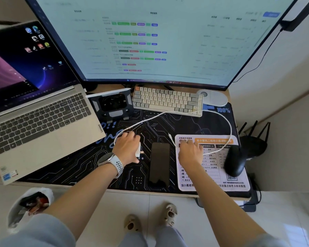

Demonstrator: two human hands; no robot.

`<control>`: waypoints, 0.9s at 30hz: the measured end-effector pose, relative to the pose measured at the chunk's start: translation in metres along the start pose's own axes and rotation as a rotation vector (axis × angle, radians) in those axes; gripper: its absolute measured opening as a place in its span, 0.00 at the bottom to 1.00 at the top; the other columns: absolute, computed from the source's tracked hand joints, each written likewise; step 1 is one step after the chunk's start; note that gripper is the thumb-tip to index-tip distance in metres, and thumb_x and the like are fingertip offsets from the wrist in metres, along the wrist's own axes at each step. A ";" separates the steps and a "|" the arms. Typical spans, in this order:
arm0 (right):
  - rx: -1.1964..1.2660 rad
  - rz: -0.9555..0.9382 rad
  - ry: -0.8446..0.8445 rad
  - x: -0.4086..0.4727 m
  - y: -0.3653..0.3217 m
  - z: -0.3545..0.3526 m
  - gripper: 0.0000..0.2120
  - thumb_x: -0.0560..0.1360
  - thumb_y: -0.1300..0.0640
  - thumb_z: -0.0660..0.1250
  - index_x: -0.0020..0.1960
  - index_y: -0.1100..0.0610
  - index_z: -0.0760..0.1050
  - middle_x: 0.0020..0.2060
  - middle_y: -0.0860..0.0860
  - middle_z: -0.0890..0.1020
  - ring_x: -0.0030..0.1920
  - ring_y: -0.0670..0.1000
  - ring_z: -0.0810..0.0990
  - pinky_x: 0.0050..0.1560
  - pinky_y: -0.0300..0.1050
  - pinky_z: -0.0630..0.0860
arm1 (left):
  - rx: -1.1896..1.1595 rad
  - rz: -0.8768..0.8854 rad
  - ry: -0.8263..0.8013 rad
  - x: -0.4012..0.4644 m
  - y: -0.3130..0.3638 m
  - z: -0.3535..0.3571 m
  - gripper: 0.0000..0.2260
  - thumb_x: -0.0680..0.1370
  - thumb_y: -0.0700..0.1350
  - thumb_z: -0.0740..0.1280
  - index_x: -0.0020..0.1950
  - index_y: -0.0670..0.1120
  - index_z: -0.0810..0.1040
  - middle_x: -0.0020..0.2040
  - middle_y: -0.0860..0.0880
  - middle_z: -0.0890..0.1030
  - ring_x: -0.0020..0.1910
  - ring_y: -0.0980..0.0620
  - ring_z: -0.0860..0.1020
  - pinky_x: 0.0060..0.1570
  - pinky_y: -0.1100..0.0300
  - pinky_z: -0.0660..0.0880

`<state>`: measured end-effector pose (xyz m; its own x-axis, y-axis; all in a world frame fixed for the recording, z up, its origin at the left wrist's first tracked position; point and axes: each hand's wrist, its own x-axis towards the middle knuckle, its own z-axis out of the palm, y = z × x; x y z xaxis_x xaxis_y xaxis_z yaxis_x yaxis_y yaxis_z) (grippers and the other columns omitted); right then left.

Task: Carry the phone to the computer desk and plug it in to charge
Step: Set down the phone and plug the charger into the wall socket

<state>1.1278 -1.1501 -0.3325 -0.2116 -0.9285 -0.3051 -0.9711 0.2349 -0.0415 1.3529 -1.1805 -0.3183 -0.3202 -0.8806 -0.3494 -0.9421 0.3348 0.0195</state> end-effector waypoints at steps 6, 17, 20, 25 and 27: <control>0.038 -0.036 0.020 0.001 0.001 -0.008 0.13 0.73 0.65 0.66 0.56 0.57 0.76 0.54 0.55 0.79 0.60 0.58 0.74 0.60 0.54 0.71 | 0.104 -0.047 -0.014 0.000 -0.005 0.011 0.28 0.70 0.43 0.74 0.67 0.47 0.67 0.63 0.46 0.71 0.61 0.44 0.69 0.62 0.50 0.68; 0.403 -0.167 0.439 0.006 -0.011 -0.116 0.07 0.77 0.58 0.65 0.52 0.57 0.81 0.50 0.54 0.78 0.55 0.56 0.73 0.55 0.49 0.72 | -0.522 0.035 0.238 0.009 -0.001 -0.083 0.27 0.68 0.46 0.77 0.63 0.44 0.71 0.59 0.45 0.74 0.59 0.45 0.71 0.60 0.51 0.65; 0.483 -0.175 0.543 0.003 -0.011 -0.156 0.08 0.76 0.57 0.66 0.53 0.58 0.81 0.52 0.56 0.79 0.55 0.57 0.73 0.55 0.50 0.71 | -0.809 0.056 0.356 0.000 -0.003 -0.132 0.28 0.68 0.44 0.77 0.64 0.45 0.71 0.59 0.48 0.73 0.57 0.50 0.72 0.55 0.55 0.68; 0.684 -0.128 0.644 -0.006 -0.014 -0.210 0.08 0.76 0.58 0.66 0.51 0.58 0.82 0.48 0.58 0.78 0.52 0.58 0.74 0.48 0.43 0.67 | -1.324 0.146 0.472 -0.016 -0.001 -0.198 0.19 0.72 0.37 0.73 0.58 0.51 0.73 0.60 0.52 0.77 0.56 0.58 0.76 0.50 0.65 0.74; 0.702 -0.116 0.655 -0.009 -0.013 -0.222 0.08 0.77 0.58 0.66 0.51 0.57 0.82 0.45 0.56 0.77 0.48 0.57 0.76 0.44 0.44 0.68 | -1.416 0.217 0.516 -0.024 0.000 -0.221 0.18 0.74 0.37 0.71 0.55 0.57 0.73 0.58 0.57 0.78 0.57 0.64 0.75 0.43 0.73 0.73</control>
<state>1.1183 -1.2089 -0.1184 -0.3444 -0.8830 0.3191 -0.7480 0.0526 -0.6616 1.3379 -1.2338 -0.1028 -0.1766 -0.9759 0.1280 -0.0950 0.1463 0.9847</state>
